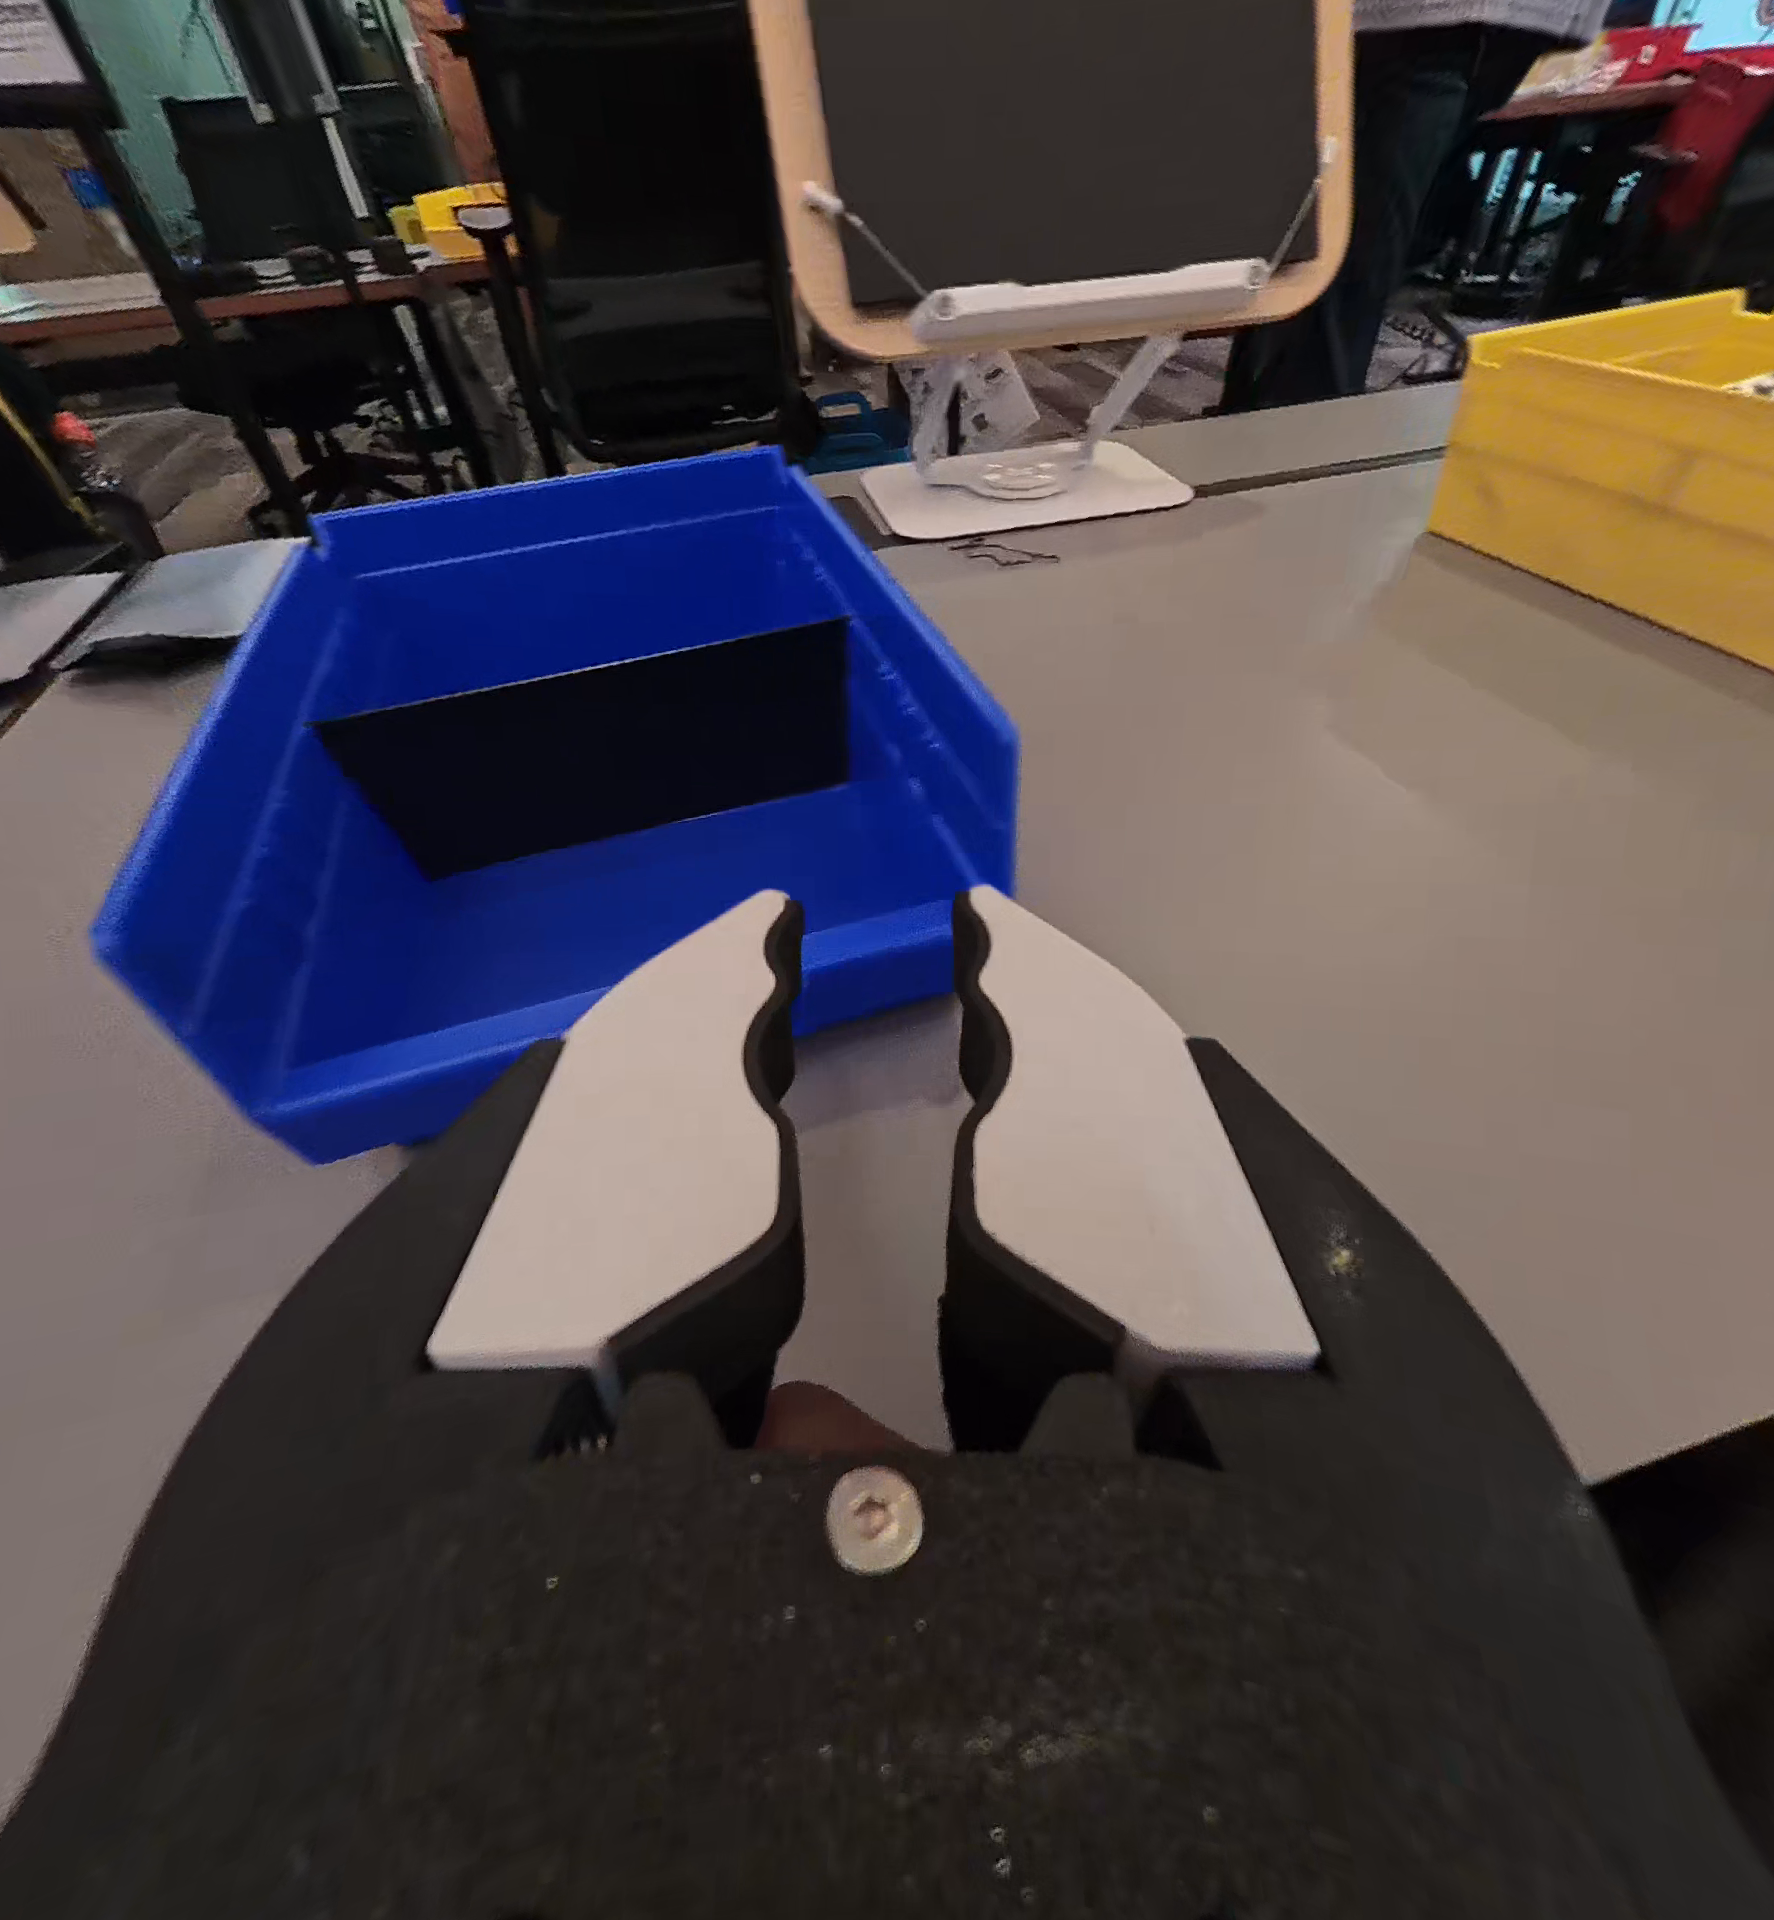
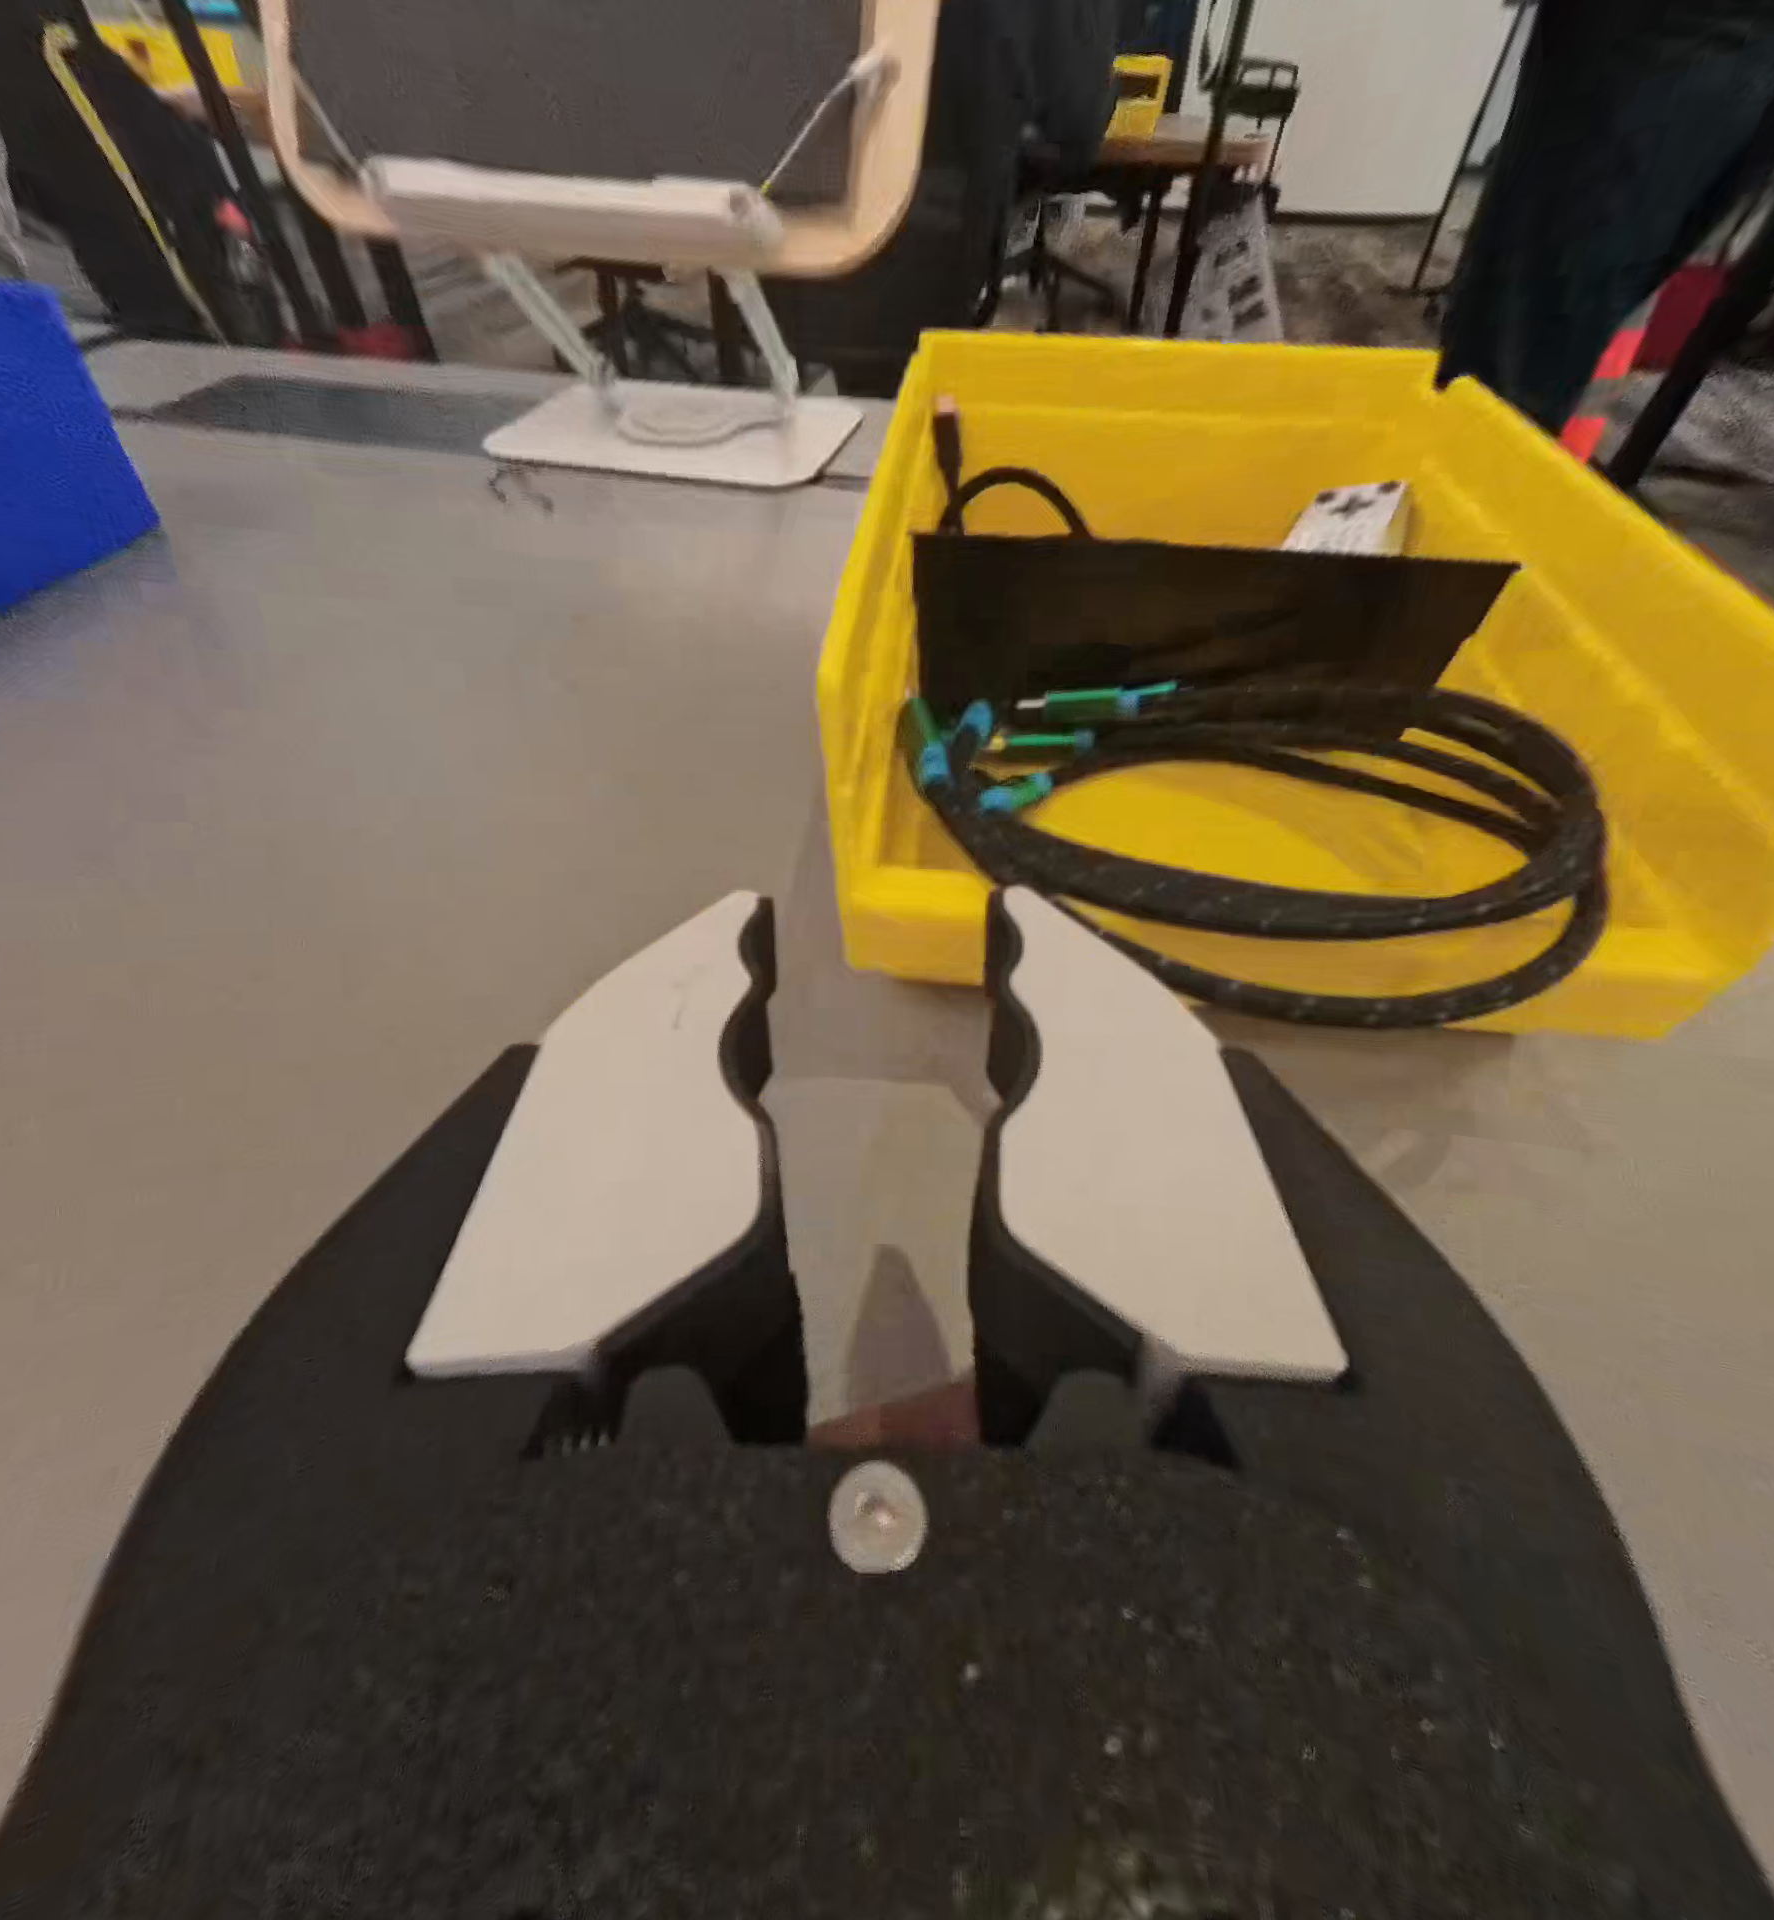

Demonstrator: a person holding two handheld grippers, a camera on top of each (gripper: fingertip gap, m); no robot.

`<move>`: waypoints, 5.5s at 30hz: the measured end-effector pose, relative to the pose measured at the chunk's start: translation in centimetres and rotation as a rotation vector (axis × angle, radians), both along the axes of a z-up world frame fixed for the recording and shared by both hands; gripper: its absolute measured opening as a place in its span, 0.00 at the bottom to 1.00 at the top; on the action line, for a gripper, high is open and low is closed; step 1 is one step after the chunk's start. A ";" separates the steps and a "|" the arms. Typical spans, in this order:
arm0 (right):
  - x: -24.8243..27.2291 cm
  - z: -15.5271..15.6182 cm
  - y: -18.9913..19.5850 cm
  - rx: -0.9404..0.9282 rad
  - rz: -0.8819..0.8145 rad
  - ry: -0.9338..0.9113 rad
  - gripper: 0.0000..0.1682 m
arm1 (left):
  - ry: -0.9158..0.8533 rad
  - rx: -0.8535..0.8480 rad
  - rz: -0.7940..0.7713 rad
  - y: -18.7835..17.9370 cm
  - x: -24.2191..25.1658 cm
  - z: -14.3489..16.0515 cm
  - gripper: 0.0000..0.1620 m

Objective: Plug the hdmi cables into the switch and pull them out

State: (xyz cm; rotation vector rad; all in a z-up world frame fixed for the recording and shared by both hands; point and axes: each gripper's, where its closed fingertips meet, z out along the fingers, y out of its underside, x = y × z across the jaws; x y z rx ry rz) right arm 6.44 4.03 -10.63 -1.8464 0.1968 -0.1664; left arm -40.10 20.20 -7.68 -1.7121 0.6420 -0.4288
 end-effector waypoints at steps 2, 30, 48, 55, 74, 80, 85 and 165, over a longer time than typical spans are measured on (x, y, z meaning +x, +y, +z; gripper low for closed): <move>-1.3 -0.2 0.1 -0.017 0.039 -0.102 0.23 | -0.008 -0.013 0.041 1.3 -1.4 -0.5 0.17; 2.4 1.9 -0.5 0.104 -0.062 -0.082 0.19 | -0.113 -0.150 0.097 3.3 -1.9 -2.6 0.17; -3.5 -1.1 7.9 0.004 0.091 0.033 0.36 | 0.065 -0.132 -0.062 -0.1 4.0 -4.1 0.27; -9.3 0.5 6.5 0.008 0.323 -0.013 0.29 | -0.024 -0.175 -0.348 -7.3 16.8 -2.7 0.37; 11.2 -1.7 0.2 -0.072 -0.317 0.051 0.02 | 0.102 -0.231 -0.285 -5.4 42.2 -5.4 0.10; 7.5 0.5 1.1 0.001 -0.334 0.054 0.01 | 0.118 -0.183 -0.207 -3.9 38.0 -4.5 0.04; 0.2 2.9 5.5 0.067 -0.239 0.041 0.02 | 0.114 -0.133 -0.091 -0.4 29.6 -2.3 0.04; -13.1 16.8 8.3 0.190 -0.081 -0.189 0.03 | 0.045 0.029 0.031 1.4 17.9 13.7 0.02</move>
